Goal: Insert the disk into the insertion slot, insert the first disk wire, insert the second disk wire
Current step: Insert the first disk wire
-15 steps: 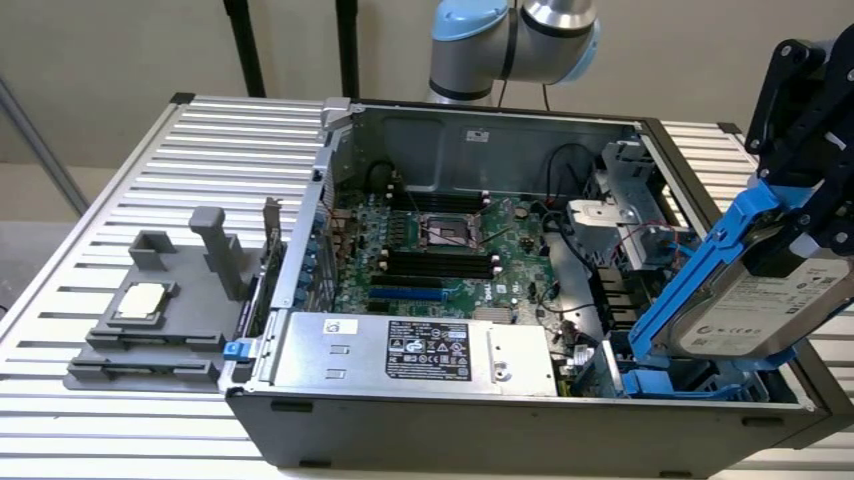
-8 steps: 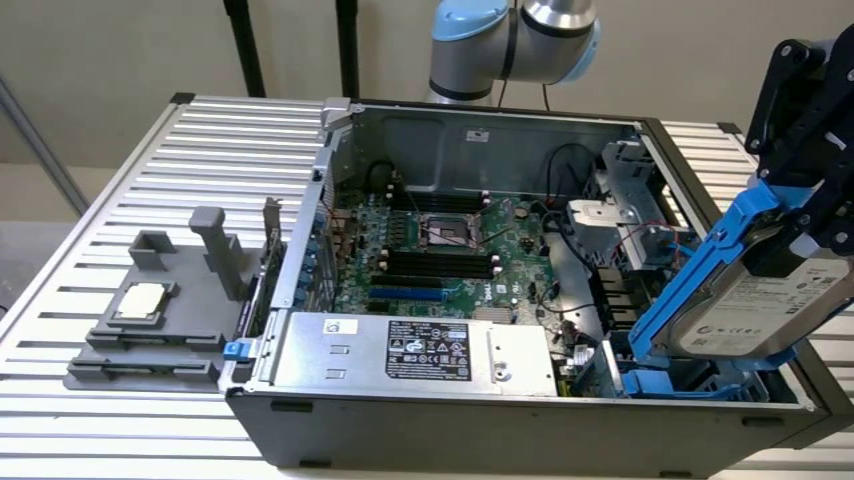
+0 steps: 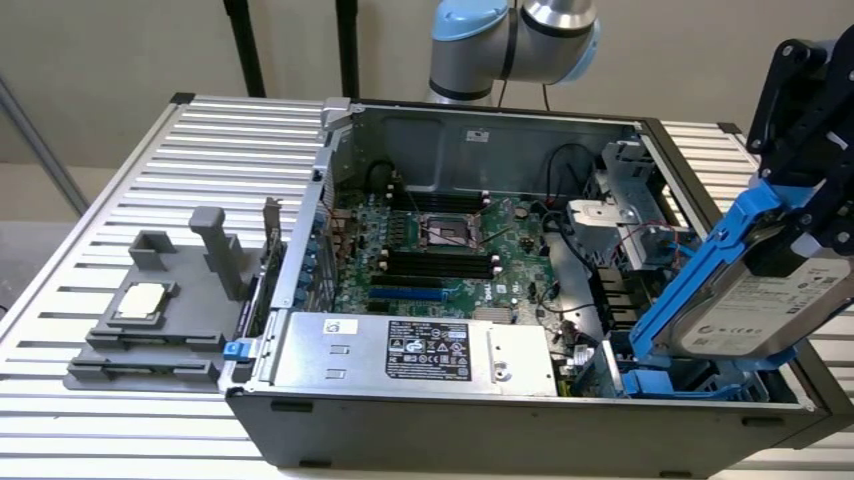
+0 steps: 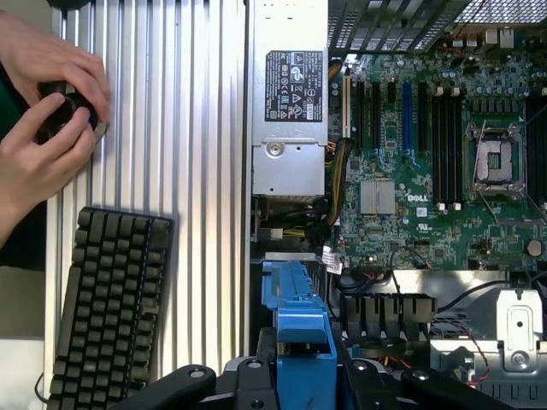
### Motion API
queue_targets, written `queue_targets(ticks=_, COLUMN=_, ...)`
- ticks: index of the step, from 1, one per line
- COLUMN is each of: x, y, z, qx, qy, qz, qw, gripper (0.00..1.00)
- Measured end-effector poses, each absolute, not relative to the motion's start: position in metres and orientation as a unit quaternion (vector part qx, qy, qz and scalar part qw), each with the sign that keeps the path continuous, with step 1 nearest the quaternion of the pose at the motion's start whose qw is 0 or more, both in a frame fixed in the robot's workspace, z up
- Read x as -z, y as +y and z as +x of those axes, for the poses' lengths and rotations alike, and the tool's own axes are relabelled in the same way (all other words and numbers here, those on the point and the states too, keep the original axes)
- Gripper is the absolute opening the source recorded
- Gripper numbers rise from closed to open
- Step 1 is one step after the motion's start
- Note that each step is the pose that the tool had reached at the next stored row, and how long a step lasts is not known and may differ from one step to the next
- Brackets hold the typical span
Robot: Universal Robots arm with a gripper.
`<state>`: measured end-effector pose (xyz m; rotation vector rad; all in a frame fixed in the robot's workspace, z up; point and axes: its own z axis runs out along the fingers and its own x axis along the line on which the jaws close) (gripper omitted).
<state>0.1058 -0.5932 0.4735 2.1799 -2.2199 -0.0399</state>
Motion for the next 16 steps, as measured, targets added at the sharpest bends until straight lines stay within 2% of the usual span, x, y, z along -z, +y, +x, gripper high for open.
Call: queue_targets(ticks=16, x=-0.467, y=-0.578, z=0.109, qx=0.017, qy=-0.709, qz=0.705, qw=0.011, gripper=0.32)
